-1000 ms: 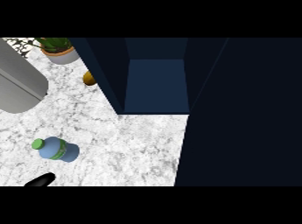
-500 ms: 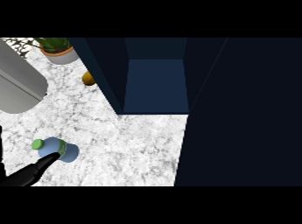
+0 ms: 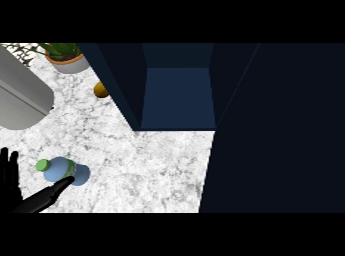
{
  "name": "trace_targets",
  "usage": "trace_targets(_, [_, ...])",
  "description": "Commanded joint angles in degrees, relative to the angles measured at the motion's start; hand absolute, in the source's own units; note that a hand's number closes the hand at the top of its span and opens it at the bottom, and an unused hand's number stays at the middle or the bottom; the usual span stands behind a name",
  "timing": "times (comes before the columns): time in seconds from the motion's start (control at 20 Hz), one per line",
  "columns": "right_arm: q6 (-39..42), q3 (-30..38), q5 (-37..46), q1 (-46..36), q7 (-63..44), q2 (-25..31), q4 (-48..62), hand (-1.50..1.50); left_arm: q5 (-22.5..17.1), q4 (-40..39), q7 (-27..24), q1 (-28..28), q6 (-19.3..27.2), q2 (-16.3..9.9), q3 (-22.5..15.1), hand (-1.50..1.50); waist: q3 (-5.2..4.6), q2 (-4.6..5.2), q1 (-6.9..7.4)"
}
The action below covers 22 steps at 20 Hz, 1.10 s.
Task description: Pick up the bottled water, place it into the cabinet and close the cabinet
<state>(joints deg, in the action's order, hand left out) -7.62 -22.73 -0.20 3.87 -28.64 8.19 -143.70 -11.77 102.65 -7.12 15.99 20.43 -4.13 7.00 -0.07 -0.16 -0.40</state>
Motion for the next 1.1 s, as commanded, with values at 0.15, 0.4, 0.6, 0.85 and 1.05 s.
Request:
trace_targets(0.15, [-0.15,-0.49,1.87,1.54,-3.81,1.53,-9.32,-1.5,-1.02,-13.02,-10.03,-1.9,-2.97,3.12,1.78,-1.5,0.04,0.04,-0.02])
trace_targets(0.4, [-0.65,0.97,0.52,0.22,-5.85,2.47,-10.47,-1.5,-2.31,-23.84,-14.77,-7.58,-4.5,1.7,5.21,-1.5,0.03,0.09,-0.22])
trace_targets(0.6, [-2.16,0.63,1.76,-4.36,-8.26,1.54,-8.68,-1.5,-2.97,-31.35,-21.12,-8.79,-5.4,3.38,6.83,-1.5,0.0,0.11,0.03])
trace_targets(0.85, [-2.44,-1.76,3.51,-1.17,-7.2,2.69,-10.69,-1.5,-4.96,-32.03,-20.15,-7.44,-8.65,1.3,7.69,-1.5,0.05,0.02,0.02])
trace_targets(1.05, [-3.11,-2.56,3.21,-2.14,-6.04,1.64,-8.37,-1.5,-5.94,-44.86,-29.22,-11.7,-13.22,-0.11,10.74,-1.5,0.01,0.09,-0.09])
